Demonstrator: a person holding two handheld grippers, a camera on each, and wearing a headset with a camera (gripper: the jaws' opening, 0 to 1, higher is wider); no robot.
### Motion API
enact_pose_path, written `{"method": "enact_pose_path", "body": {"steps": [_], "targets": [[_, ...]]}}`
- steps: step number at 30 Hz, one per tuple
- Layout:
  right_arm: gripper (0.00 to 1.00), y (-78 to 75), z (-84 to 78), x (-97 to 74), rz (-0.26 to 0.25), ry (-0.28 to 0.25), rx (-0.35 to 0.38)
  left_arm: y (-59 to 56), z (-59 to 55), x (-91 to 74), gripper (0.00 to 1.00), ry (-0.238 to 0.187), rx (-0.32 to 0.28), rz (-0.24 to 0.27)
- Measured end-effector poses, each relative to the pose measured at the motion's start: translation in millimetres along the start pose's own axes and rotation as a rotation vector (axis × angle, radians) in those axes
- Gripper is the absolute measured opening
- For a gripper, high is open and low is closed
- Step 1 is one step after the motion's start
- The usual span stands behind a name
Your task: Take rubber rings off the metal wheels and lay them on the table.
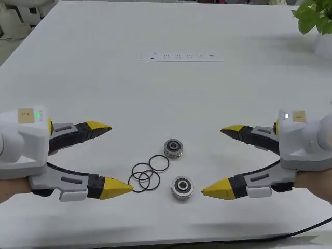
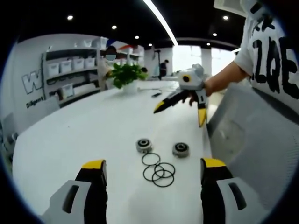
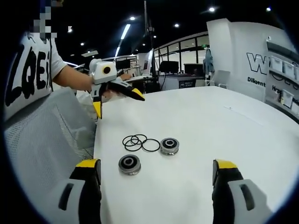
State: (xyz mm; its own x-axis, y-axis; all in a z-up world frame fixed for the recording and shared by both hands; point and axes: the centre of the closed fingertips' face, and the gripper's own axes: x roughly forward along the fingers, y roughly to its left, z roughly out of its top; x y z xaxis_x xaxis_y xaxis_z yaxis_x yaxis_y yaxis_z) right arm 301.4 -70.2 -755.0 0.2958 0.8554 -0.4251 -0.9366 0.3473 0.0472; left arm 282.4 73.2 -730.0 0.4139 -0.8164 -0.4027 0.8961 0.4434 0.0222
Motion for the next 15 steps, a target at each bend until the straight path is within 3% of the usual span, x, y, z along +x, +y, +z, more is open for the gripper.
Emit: {"method": "enact_pose_path", "body": {"steps": [15], "targets": [[0.99, -11.9, -3.8, -12.5, -0.046, -0.013, 0.015, -0.8, -2.0, -4.3, 0.87, 0.003, -0.005, 0.01]]}}
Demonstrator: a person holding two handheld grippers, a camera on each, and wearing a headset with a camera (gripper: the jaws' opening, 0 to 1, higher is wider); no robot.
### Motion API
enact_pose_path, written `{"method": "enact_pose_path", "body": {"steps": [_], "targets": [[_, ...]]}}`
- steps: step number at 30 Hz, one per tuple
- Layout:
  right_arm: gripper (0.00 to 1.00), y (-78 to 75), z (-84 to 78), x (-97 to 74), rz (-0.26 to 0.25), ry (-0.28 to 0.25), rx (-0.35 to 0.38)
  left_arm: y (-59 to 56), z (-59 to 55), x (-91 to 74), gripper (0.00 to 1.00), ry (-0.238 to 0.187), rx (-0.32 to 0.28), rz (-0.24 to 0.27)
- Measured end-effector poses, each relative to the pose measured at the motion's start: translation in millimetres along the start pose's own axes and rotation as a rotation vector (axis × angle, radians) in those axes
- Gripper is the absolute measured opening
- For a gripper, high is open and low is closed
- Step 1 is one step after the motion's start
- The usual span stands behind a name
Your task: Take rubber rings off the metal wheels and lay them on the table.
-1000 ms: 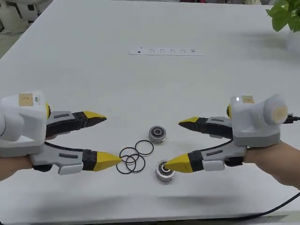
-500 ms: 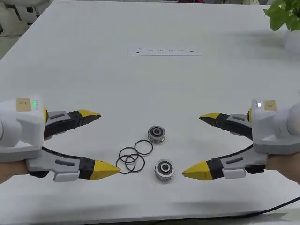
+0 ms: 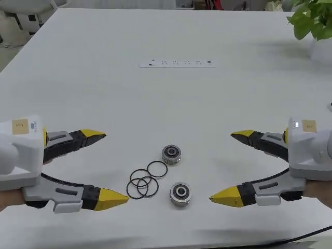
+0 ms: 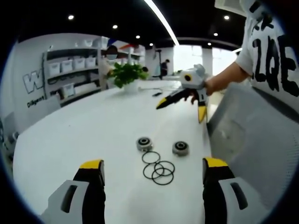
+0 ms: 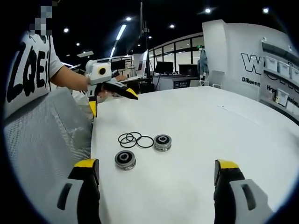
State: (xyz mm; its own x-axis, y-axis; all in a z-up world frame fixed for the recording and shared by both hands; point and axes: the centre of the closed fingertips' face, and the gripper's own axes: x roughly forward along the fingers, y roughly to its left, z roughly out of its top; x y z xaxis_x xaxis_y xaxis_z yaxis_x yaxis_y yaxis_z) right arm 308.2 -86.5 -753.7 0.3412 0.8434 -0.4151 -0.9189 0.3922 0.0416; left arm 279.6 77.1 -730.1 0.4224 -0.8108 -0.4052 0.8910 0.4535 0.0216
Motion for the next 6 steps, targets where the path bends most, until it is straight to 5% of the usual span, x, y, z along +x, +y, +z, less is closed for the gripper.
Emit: {"method": "enact_pose_path", "body": {"steps": [6], "targets": [[0.99, -1.4, 4.3, 0.0, -0.006, -0.021, 0.013, -0.1, 1.0, -1.8, 0.87, -0.002, -0.003, 0.006]]}}
